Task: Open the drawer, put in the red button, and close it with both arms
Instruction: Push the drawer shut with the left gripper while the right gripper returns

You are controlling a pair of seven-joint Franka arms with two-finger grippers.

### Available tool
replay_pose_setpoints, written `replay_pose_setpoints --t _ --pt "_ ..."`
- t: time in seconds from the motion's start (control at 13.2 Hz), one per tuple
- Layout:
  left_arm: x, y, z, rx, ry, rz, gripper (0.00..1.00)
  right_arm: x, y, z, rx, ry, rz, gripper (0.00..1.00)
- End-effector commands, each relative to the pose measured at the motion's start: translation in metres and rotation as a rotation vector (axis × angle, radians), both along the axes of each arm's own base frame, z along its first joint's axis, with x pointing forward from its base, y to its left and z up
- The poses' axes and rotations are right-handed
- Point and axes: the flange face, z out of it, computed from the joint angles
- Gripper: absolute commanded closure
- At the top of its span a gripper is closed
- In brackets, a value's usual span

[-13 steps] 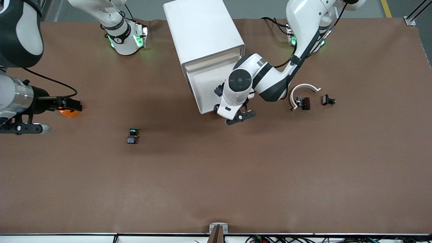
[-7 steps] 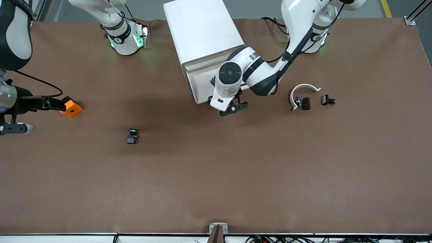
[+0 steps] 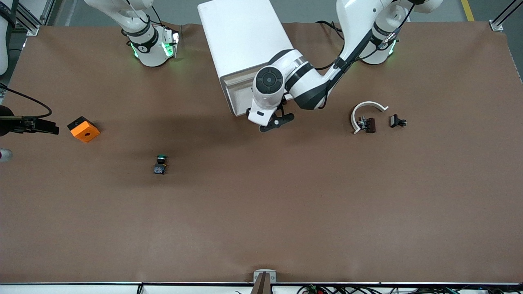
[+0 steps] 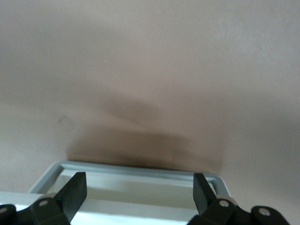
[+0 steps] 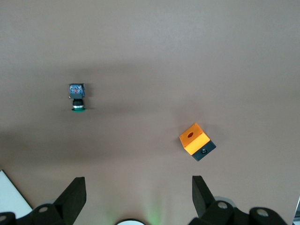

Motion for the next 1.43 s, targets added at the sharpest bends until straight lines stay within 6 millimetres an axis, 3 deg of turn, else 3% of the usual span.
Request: replay_pose_setpoints --t 0.0,0.3,0.53,0.68,0.91,1.21,1.36 --pt "-0.011 -0.008 0.000 -0.012 0.047 0.027 0.00 -0.003 -0.001 0.024 -0.014 -0.032 0.002 0.00" --pt "-0.035 -0.025 -0.008 -0.008 0.089 0.036 0.00 -0.023 0.003 0.077 -0.013 -0.090 0.011 0.00" --pt "-0.047 -0.033 -0.014 -0.007 0.133 0.062 0.00 -0.044 0.008 0.091 0.007 -0.064 0.002 0.00" --pt "-0.052 -0.036 -0.014 -0.025 0.177 0.087 0.00 -0.055 0.016 0.111 0.029 -0.105 0.018 0.00" --pt "-0.054 -0.038 -0.017 -0.031 0.205 0.101 0.00 -0.071 0.022 0.107 0.036 -0.100 0.026 0.00" --pt "-0.053 -0.037 -0.022 -0.049 0.263 0.144 0.00 -0.108 0.017 0.093 0.083 -0.167 0.004 0.00" --pt "-0.052 -0.036 -0.025 -0.045 0.269 0.146 0.00 -0.114 0.016 0.090 0.083 -0.176 0.003 0.00"
